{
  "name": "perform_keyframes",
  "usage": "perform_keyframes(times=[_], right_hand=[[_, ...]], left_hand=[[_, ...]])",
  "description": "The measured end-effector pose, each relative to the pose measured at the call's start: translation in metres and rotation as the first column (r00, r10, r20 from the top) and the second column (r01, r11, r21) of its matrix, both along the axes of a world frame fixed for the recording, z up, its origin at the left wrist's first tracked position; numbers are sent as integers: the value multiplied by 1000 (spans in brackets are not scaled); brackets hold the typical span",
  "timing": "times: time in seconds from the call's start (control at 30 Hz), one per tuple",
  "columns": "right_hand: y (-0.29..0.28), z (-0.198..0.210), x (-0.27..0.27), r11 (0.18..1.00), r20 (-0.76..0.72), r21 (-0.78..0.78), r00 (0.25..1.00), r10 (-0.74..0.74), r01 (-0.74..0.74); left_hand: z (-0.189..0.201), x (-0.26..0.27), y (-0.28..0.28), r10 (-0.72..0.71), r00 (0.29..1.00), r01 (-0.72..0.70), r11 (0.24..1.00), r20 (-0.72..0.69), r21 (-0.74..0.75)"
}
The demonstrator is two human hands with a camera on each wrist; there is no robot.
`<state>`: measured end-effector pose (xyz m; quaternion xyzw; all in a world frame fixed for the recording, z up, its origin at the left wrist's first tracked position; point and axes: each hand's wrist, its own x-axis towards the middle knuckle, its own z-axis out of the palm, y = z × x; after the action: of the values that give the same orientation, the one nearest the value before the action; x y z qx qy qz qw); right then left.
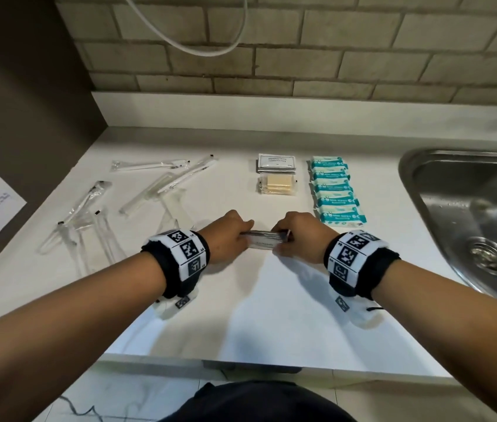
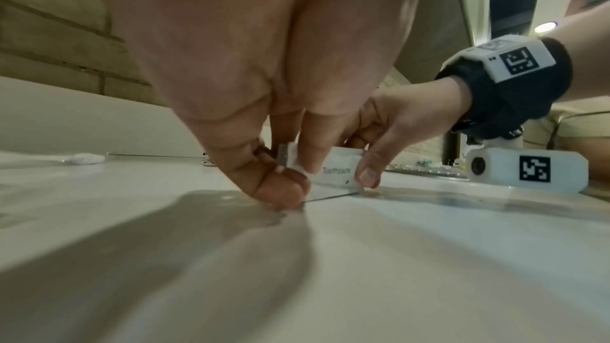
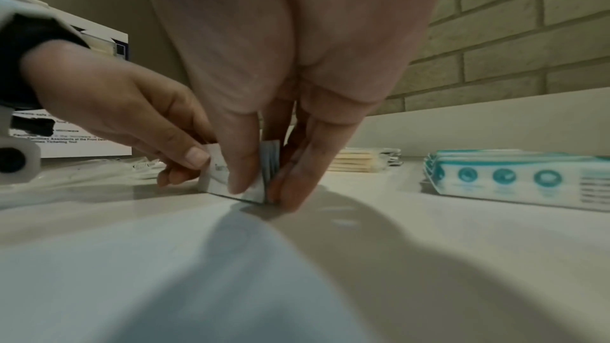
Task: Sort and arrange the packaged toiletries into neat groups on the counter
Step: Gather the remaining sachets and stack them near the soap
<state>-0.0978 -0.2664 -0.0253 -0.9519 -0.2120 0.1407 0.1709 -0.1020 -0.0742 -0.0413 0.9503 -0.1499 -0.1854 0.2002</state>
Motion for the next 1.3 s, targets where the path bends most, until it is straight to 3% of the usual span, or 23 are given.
perform_keyframes(times=[0.17, 0.33, 0.57, 0.9, 1.0, 1.13, 1.3], right_hand=[[2, -4, 1, 1000, 7, 2, 1000, -18, 18], [0, -5, 0, 985, -17, 130, 994, -108, 109], [9, -6, -2, 993, 34, 46, 993, -113, 112], [-2, -10, 5, 954, -106, 209, 974, -198, 217], [-4, -13, 8, 929, -139, 259, 962, -237, 266], [-5, -12, 15, 915, -171, 264, 949, -266, 304], [-10, -3, 28, 880, -229, 278, 917, -328, 384]], left_hand=[[-6, 2, 0, -5, 1000, 5, 1000, 17, 24], [-8, 1, 1, 1, 1000, -2, 1000, 28, 14], [-10, 0, -4, 18, 1000, -18, 1000, 25, -13], [0, -1, 3, -30, 999, 30, 999, 21, 16], [0, 1, 4, 63, 998, -61, 994, 14, -90], [0, 11, 6, 217, 965, -254, 918, -150, -306], [5, 26, -1, 255, 952, -299, 889, -167, -347]])
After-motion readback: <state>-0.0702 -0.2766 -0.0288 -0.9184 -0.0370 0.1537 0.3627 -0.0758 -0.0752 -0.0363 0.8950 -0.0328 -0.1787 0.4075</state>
